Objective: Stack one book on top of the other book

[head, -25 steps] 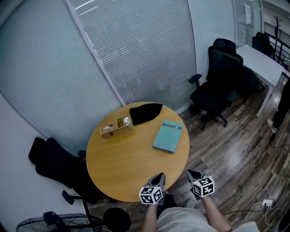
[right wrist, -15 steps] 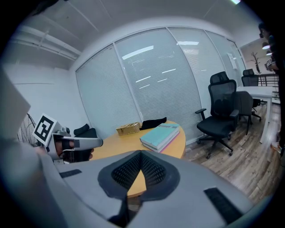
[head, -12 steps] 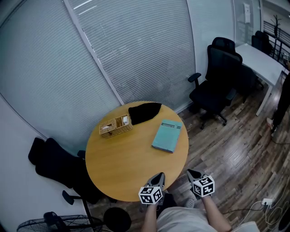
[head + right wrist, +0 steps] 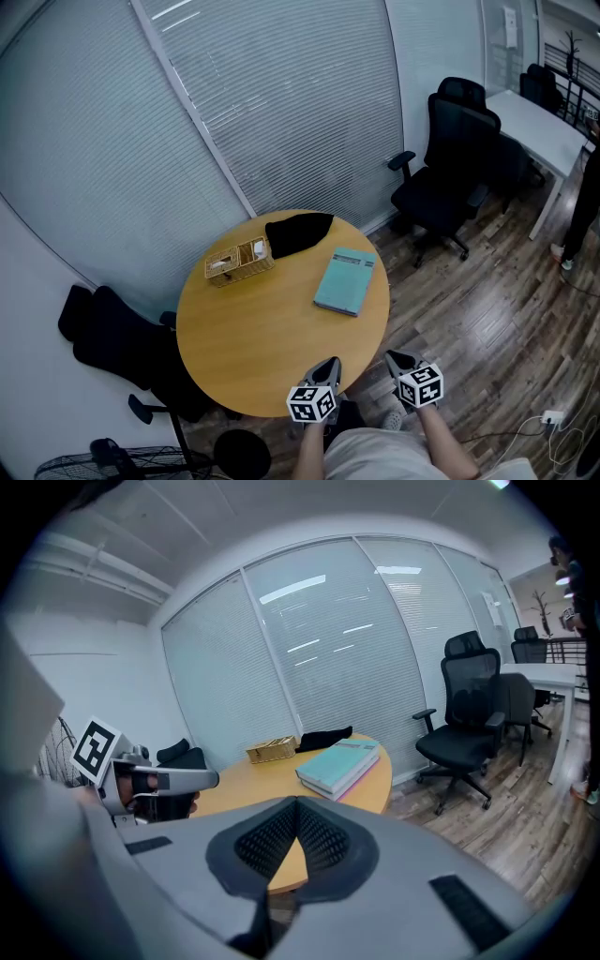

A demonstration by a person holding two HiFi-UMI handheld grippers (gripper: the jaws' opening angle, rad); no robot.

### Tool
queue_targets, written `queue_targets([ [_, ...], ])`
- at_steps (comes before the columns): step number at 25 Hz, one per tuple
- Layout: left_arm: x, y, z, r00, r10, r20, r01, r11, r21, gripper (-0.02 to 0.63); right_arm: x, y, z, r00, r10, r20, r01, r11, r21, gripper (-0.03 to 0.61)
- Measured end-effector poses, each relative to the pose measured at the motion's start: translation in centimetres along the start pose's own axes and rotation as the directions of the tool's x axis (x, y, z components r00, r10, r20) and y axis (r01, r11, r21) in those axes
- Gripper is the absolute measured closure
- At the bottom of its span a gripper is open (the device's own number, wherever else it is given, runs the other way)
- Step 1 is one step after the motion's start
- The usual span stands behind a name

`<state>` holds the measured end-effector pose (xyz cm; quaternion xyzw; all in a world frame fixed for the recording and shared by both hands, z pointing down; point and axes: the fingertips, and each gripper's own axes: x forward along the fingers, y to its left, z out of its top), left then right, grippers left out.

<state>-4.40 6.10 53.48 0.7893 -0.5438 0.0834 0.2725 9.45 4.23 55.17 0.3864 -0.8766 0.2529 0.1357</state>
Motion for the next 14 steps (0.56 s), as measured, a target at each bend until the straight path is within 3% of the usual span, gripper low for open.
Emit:
queue_targets([
  [14,-0.12,-0.26,-0.05,1.000,0.000,0.001,0.000,1.000,-0.001,0.586,-0.13,0.01,-0.24,1.000,0.003,-0.007,-0.003,1.000,-0.003,0.557],
])
